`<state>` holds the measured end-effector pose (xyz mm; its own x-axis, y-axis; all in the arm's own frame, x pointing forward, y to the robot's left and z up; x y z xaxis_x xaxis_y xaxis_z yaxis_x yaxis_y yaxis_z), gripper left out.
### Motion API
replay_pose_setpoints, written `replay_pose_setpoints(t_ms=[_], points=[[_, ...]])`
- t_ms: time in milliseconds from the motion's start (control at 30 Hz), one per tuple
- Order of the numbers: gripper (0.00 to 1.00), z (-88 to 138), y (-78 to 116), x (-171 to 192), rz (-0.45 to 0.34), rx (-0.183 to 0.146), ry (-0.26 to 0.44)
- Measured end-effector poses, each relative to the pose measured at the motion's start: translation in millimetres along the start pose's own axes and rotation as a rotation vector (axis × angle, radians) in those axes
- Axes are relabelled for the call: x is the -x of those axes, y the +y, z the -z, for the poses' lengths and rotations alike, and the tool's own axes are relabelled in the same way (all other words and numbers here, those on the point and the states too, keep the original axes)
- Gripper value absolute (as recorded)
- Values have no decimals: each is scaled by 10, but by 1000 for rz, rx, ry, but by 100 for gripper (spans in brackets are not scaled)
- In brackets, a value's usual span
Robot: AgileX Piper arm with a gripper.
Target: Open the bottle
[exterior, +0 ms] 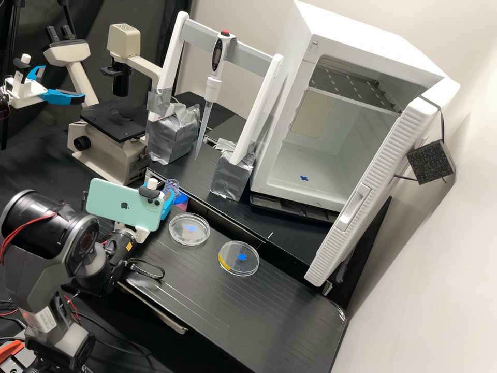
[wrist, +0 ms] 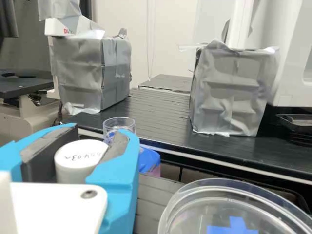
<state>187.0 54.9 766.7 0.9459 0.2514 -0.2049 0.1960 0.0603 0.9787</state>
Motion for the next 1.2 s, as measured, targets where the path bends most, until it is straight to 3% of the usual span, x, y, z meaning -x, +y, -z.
replay_pose_setpoints(t_ms=[567,667,900,1100,1200], points=[[100,59,37,22,-18,4,32],[100,105,140,65,-65,13,64],[100,148,375,156,-174,-8,104],[100,124,617,44,-298,-26,61],[100,34,707,-16,-380,-53,-18]])
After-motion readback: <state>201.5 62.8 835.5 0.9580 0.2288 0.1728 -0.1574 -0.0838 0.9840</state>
